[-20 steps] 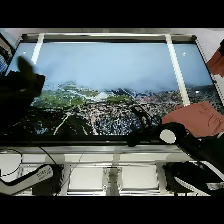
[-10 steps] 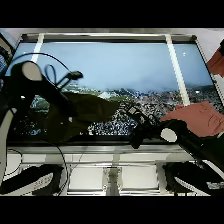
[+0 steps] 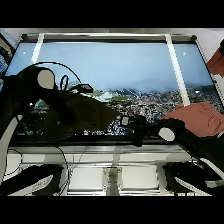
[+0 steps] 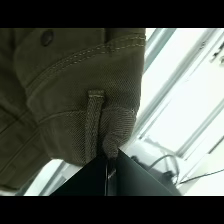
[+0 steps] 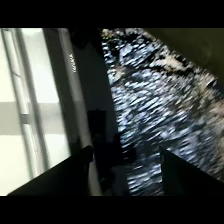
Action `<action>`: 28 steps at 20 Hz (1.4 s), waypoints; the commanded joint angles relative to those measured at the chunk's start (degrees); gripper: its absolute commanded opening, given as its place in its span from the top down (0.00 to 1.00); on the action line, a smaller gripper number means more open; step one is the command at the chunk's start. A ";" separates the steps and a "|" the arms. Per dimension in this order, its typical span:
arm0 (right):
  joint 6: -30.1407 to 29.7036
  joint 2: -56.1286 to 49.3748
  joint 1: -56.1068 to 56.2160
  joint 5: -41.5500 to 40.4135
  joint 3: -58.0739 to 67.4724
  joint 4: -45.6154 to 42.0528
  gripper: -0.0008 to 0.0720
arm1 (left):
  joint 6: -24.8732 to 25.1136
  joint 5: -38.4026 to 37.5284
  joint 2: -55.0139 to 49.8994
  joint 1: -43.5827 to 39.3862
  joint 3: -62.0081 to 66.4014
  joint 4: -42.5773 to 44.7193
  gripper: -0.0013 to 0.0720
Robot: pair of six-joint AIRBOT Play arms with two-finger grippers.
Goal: Fold the clothes and pants, and hang the long-sleeved shirts on hangers.
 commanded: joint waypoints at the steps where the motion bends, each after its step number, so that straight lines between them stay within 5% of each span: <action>1: -10.03 -4.68 0.22 -9.53 0.07 0.15 0.34 | -0.13 -0.55 3.67 -0.33 -0.02 4.42 0.94; 6: -17.33 -13.60 8.00 -15.30 3.15 0.07 0.34 | -0.13 -0.46 8.79 -0.33 -0.02 4.68 0.94; 28: -16.65 -33.62 3.98 -20.59 14.86 3.17 0.39 | 1.81 -0.17 10.45 -0.31 0.00 4.85 0.95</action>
